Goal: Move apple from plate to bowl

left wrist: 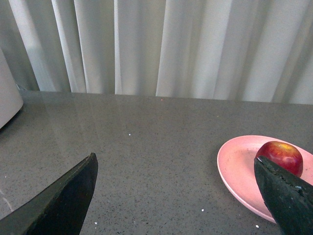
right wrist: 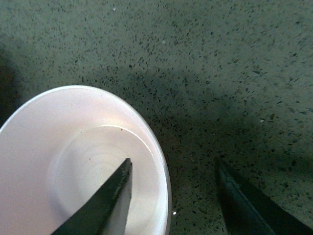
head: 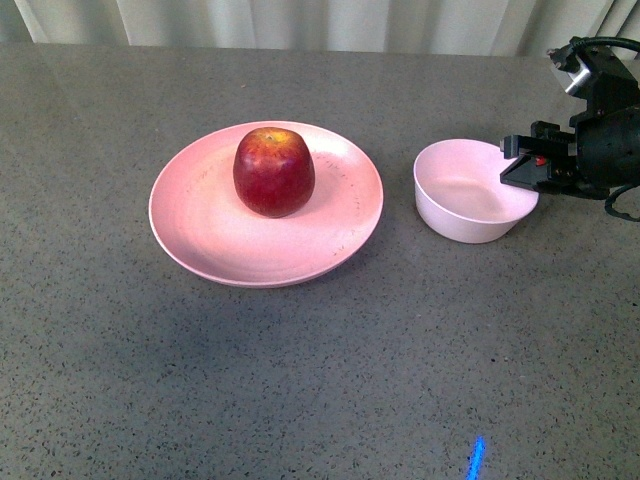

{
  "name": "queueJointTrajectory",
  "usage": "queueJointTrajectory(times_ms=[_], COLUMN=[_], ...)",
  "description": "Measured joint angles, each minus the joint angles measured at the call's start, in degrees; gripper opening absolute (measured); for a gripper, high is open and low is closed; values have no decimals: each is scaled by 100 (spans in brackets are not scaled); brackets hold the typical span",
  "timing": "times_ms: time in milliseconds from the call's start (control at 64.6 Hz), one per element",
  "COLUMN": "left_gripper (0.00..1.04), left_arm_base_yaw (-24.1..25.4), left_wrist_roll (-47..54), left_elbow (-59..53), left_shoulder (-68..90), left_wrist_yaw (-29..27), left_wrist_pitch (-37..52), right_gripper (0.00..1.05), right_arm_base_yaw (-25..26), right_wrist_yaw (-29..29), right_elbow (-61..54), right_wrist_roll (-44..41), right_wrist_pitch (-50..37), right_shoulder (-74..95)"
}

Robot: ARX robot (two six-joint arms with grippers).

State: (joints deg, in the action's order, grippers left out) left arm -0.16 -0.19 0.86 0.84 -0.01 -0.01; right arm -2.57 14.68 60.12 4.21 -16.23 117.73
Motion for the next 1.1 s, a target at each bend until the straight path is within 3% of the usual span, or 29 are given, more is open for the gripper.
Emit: queueJointTrajectory(times_ms=[294, 418, 542, 603, 944, 1099], left_gripper=[96, 96, 96, 96, 96, 96], left_arm_base_yaw=[0, 0, 0, 0, 0, 0], left_wrist_roll=[-2, -2, -2, 0, 0, 0], left_elbow=[0, 0, 0, 0, 0, 0], left_shoulder=[0, 2, 0, 0, 0, 0], left_wrist_yaw=[2, 2, 0, 0, 0, 0], left_wrist_pitch=[0, 0, 0, 0, 0, 0], right_gripper=[95, 95, 75, 63, 3, 2], right_arm_base_yaw=[234, 219, 234, 236, 249, 249], right_wrist_yaw=[-577, -1078, -1429, -1447, -1456, -1460], right_elbow=[-1257, -1766, -2592, -3023, -4494, -4968], right_wrist_roll=[-59, -83, -273, -315, -382, -402], right_wrist_pitch=[-1840, -2190, -3746, -4050, -4159, -3952], right_shoulder=[-1696, -2433, -2815, -3134, -4437, -5088])
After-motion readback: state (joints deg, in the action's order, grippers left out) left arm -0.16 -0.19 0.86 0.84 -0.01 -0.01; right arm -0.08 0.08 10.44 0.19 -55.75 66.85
